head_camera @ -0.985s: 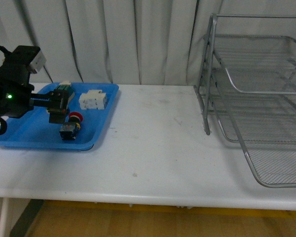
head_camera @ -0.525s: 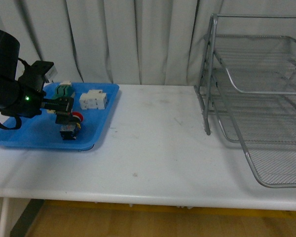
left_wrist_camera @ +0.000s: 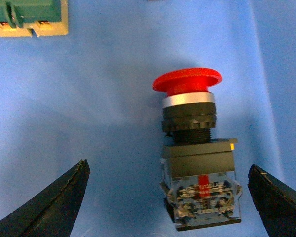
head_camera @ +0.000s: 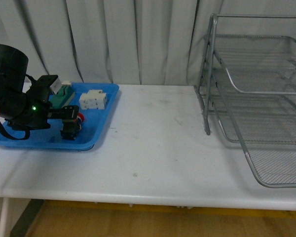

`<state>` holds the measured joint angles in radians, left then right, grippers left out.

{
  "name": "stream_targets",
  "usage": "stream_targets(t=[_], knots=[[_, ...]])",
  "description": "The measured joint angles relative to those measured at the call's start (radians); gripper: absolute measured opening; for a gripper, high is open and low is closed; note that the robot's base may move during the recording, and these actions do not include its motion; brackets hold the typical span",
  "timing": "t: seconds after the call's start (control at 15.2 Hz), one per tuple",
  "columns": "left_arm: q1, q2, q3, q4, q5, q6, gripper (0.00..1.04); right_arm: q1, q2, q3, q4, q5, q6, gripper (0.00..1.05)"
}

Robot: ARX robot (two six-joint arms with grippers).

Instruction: Place button on rack with both arms

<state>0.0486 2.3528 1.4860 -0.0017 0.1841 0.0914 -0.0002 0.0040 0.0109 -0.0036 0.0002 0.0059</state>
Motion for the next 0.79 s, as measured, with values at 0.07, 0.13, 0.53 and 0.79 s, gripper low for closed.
stream_targets(t=[0.07,0.13,0.53,0.79], knots=[[-0.004,0.009,0.0,0.0,-0.001,0.0,0.98,0.0,0.0,0.0,0.0,0.0,0.0,0.98],[-0.009,0.016,0.0,0.001,-0.006,0.004,0.98,0.0,0.0,0.0,0.0,0.0,0.0,0.98],[-0.022,0.024,-0.002,0.009,-0.027,0.032,0.79,0.0,0.0,0.0,0.0,0.0,0.0,0.98],[-0.027,-0.004,-0.036,0.016,-0.029,0.045,0.38,0.0,0.0,0.0,0.0,0.0,0.0,0.98]])
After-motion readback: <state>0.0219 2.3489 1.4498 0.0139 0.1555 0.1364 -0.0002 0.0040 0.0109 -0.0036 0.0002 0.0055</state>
